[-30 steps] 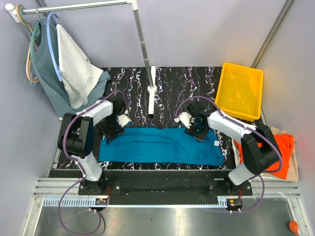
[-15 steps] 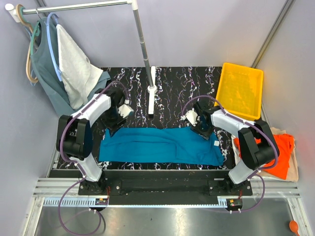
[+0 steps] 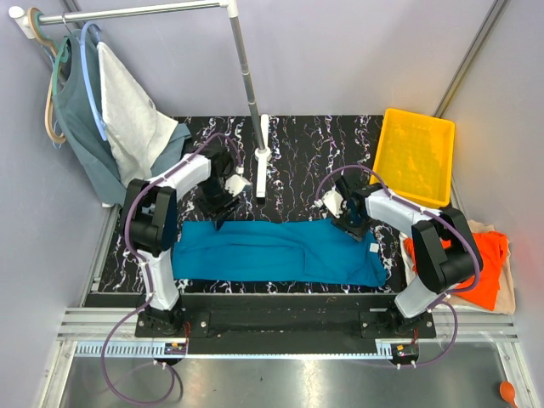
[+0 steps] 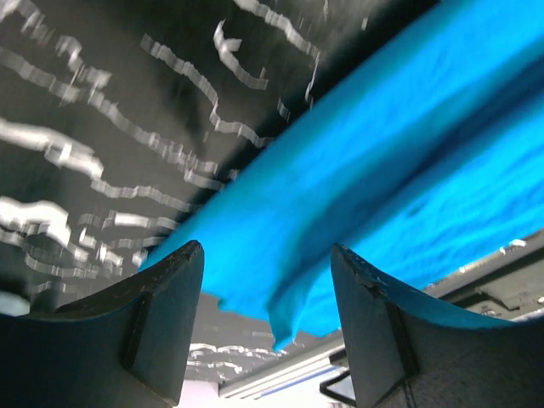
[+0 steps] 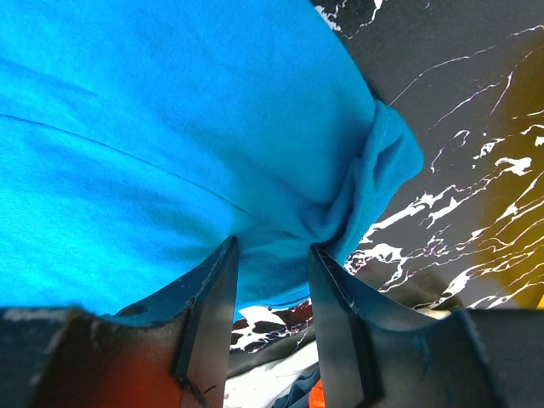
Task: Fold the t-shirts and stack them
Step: Fold the tshirt
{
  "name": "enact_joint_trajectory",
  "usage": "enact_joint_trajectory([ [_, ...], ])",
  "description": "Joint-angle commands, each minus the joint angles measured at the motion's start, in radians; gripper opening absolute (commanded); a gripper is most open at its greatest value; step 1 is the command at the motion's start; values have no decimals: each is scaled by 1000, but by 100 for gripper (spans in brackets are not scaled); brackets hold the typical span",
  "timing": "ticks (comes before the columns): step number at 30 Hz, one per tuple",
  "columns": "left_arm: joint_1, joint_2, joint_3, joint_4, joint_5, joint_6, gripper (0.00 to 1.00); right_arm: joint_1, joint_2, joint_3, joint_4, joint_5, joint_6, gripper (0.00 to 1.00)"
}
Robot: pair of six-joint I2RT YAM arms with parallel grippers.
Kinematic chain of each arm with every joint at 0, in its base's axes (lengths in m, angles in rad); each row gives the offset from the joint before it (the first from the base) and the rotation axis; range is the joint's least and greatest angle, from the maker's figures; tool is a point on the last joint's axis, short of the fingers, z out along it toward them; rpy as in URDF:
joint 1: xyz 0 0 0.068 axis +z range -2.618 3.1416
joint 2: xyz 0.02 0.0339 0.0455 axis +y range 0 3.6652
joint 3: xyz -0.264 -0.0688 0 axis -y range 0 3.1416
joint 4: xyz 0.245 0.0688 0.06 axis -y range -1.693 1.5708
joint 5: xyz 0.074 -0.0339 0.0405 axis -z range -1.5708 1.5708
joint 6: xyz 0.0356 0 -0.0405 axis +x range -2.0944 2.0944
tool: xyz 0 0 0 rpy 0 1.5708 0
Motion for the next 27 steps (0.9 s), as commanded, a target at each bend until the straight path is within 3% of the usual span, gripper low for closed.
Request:
enact_joint_trajectory([
  [1, -21, 20, 28, 64, 7, -26, 64, -6, -35, 29, -11, -10, 6, 45],
  [18, -119, 22, -96, 147, -23, -41, 64, -6, -54, 12, -25, -28, 13, 45],
  [27, -201, -77, -185, 147, -83, -27, 63, -6, -49, -5, -28, -35, 20, 45],
])
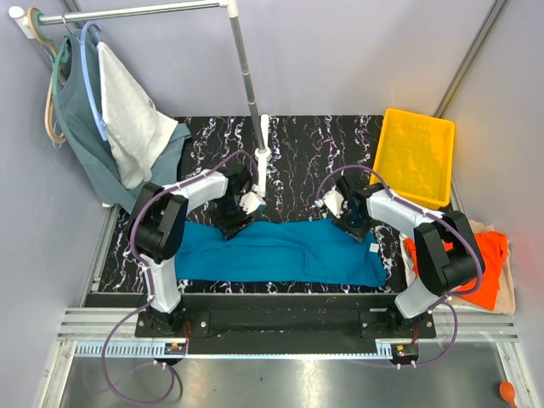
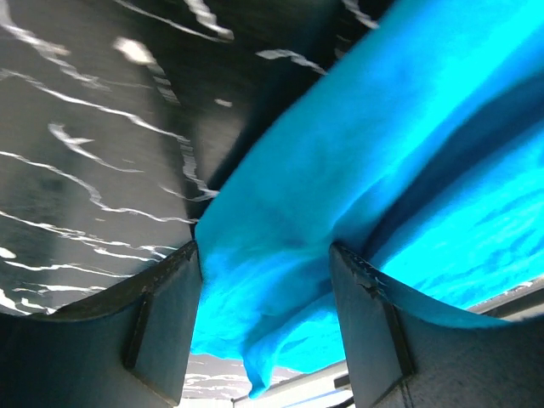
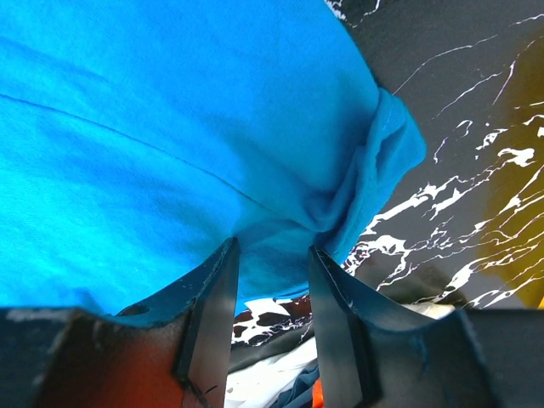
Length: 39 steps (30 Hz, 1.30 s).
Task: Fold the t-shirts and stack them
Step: Fold the tshirt
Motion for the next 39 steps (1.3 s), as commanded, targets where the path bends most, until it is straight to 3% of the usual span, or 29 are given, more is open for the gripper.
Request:
enact_joint_trajectory([
  [1, -52, -81, -55, 4, -40, 9, 63, -6, -26, -5, -9, -26, 18, 45],
  [24, -126, -231, -182, 1, -243, -28, 64, -6, 14, -18, -11, -29, 27, 44],
  [29, -126, -248, -192, 45, -344, -45, 63, -6, 15, -29, -9, -29, 27, 44],
  [39, -130, -210, -116, 45, -258, -48, 64, -4, 11, -32, -15, -37, 33, 44],
])
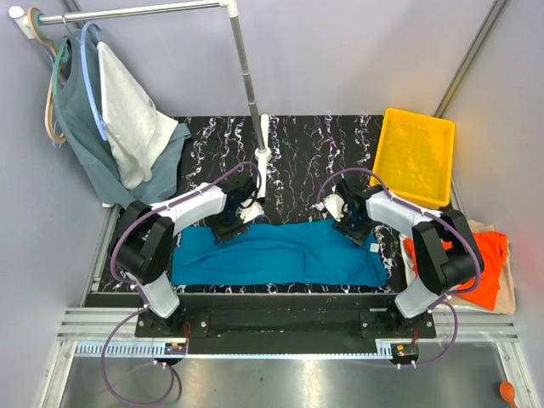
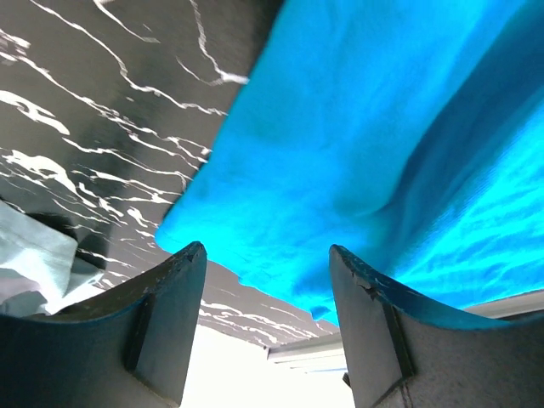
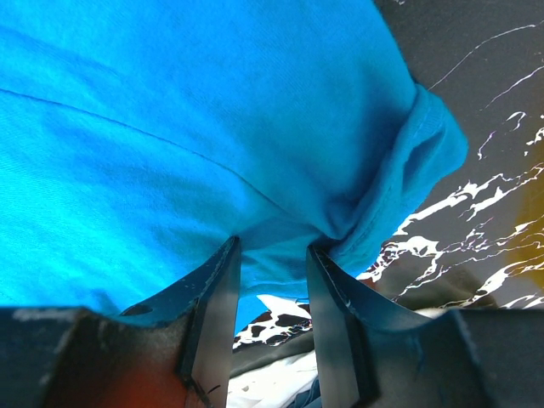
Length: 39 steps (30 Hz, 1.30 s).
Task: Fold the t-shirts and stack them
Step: Fold the tshirt
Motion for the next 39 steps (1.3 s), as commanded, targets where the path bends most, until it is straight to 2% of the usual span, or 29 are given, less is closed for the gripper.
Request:
enact_joint_trajectory([
  [1, -11, 1, 47, 20, 33, -13, 64, -5, 0, -8, -5, -14, 10, 44],
  [19, -104, 40, 72, 24, 165, -14, 64, -5, -6, -25, -8, -11, 9, 43],
  [31, -172, 24, -59, 28, 172, 7, 63, -5, 9, -28, 7, 41, -17, 43],
  [39, -170, 15, -131, 63, 140, 15, 63, -7, 32, -26, 38, 170, -52, 42],
])
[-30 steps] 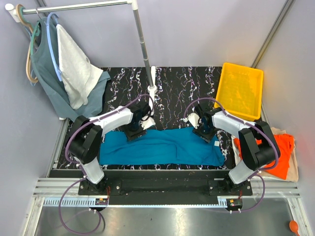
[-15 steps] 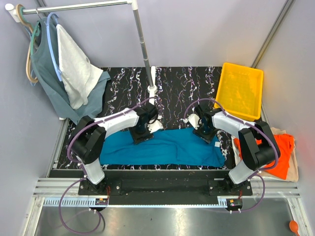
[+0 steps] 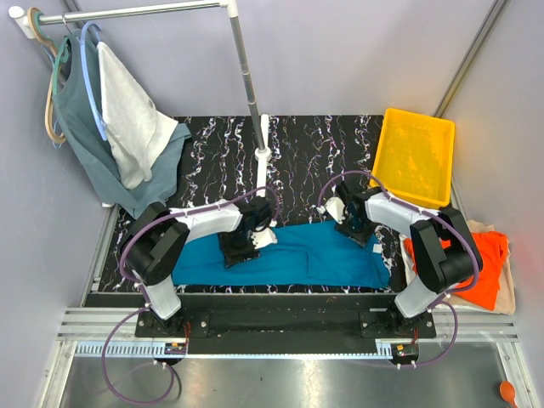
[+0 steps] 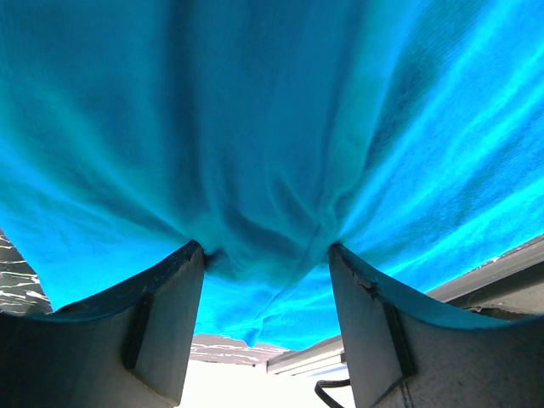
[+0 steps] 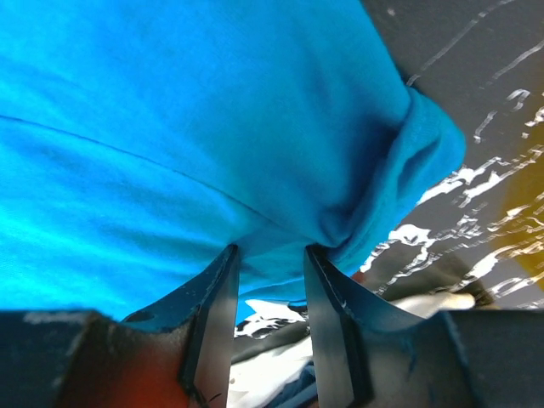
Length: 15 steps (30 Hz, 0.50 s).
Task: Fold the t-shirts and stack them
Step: Fold the tshirt
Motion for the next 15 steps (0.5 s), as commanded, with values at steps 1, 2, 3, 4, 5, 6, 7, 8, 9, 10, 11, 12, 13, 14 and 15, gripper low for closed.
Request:
enact_joint_trajectory([
  [1, -3, -25, -28, 36, 4, 10, 63, -8, 18, -4, 28, 109, -37, 42],
  [2, -1, -33, -28, 36, 9, 8, 63, -8, 18, 0, 28, 112, -37, 41],
  [3, -1, -51, -28, 35, 12, 7, 63, -8, 15, 2, 27, 111, -37, 42],
  [4, -3, -62, -25, 30, 19, 8, 63, -8, 15, 5, 28, 112, -39, 41],
  [5, -3, -73, -14, 21, 27, 7, 63, -8, 18, 11, 27, 114, -37, 41],
  [6, -3, -93, -5, 0, 35, 7, 63, -10, 24, 13, 27, 115, -37, 41],
  [7, -3, -102, 6, -14, 48, 5, 63, -8, 30, 16, 28, 115, -37, 41],
  [8, -4, -111, 31, -30, 59, 5, 63, -8, 32, 22, 28, 115, -37, 42],
  [9, -4, -130, 45, -57, 65, 8, 64, -8, 42, 26, 31, 115, -37, 42],
  [10, -6, -139, 61, -69, 90, 7, 64, -10, 50, 30, 31, 115, -37, 41],
  [11, -7, -154, 97, -83, 98, 7, 64, -10, 56, 40, 31, 115, -36, 41],
  [12, -9, -159, 117, -108, 105, 4, 64, -10, 65, 46, 31, 115, -34, 42],
  [13, -9, -165, 136, -117, 122, 2, 64, -10, 70, 53, 31, 114, -31, 42],
  [14, -9, -171, 175, -126, 128, 2, 64, -10, 73, 63, 31, 112, -30, 41],
  [15, -9, -171, 196, -134, 133, 1, 64, -8, 76, 68, 31, 111, -28, 41],
])
